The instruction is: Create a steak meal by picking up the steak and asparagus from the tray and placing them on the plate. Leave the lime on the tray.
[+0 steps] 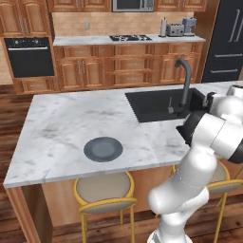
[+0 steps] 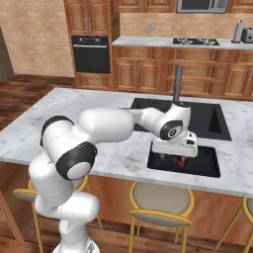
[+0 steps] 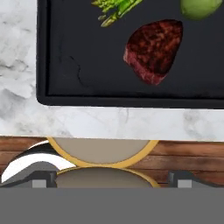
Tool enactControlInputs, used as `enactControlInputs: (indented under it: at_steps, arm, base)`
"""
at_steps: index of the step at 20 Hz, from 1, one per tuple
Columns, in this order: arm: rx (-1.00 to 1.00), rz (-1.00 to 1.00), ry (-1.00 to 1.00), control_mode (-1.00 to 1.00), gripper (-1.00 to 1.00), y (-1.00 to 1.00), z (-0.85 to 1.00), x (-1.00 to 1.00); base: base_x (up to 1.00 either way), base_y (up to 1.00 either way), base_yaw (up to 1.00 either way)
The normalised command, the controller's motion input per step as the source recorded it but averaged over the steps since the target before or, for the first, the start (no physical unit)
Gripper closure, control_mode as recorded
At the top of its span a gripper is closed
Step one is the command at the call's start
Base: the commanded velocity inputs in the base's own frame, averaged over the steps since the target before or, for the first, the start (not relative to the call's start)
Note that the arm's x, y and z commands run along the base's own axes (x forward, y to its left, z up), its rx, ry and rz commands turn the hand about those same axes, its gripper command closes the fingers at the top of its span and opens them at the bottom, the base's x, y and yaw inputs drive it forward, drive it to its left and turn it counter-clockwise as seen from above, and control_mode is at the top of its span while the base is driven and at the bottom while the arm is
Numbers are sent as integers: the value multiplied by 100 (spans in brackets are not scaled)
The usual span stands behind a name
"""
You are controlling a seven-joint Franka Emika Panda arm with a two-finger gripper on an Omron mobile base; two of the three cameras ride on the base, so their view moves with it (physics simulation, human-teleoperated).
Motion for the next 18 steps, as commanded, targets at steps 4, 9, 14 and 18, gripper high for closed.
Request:
enactControlInputs:
  at_steps: [4, 9, 14, 18]
  arm:
    - [0, 14, 0, -100, -100, -3, -36, 18]
    - [1, 4, -2, -100, -100, -29, -25, 14]
    - [2, 0, -1, -100, -100, -30, -18, 17]
    - [0, 0, 0, -100, -100, -2, -16, 27]
  base:
    - [0, 0, 0]
    - [0, 0, 0]
    - [0, 0, 0]
    - [0, 0, 0]
